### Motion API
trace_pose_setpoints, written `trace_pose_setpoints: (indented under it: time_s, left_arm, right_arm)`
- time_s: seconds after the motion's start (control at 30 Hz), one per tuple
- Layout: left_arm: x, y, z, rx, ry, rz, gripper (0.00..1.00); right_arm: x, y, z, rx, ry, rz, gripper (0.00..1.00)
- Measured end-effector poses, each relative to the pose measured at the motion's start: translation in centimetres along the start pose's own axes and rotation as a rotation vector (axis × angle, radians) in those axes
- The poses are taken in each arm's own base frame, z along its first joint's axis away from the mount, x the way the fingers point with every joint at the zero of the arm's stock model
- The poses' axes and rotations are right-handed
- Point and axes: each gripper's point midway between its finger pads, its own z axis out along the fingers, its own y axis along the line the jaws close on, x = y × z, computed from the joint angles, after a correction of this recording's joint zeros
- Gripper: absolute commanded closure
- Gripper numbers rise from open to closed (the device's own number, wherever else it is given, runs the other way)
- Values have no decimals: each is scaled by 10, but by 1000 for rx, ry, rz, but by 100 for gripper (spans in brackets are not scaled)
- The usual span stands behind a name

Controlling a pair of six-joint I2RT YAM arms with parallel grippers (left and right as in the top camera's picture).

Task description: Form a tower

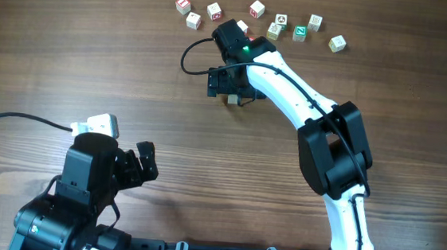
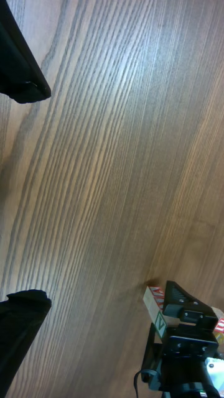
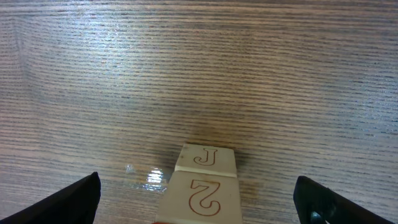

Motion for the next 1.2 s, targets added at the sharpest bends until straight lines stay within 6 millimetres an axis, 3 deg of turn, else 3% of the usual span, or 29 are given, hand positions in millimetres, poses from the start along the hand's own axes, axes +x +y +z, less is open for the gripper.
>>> trace_pose_setpoints:
  time_s: [0.03, 0.07, 0.1, 0.13, 0.63, 0.7, 0.83, 1.07, 1.2]
  left_arm:
    - [0, 0, 0, 0, 0, 0, 0]
    - [0, 0, 0, 0, 0, 0, 0]
    - [0, 0, 0, 0, 0, 0, 0]
    - [0, 0, 0, 0, 0, 0, 0]
    - [0, 0, 0, 0, 0, 0, 0]
    - [0, 0, 0, 0, 0, 0, 0]
    - [0, 0, 0, 0, 0, 0, 0]
    - [0, 0, 0, 0, 0, 0, 0]
    - [0, 0, 0, 0, 0, 0, 0]
  right_arm:
    - [1, 0, 0, 1, 3, 1, 10]
    - [3, -2, 0, 7, 12, 5, 29]
    - [6, -3, 0, 13, 22, 15, 42]
    - [6, -4, 0, 15, 25, 22, 47]
    - [8, -5, 0, 20, 31, 37, 60]
    - [8, -5, 0, 20, 31, 37, 57]
    - [4, -3, 0, 15, 16, 33, 30]
    - [2, -2, 0, 10, 6, 33, 15]
    - [5, -4, -4, 19, 23, 26, 1]
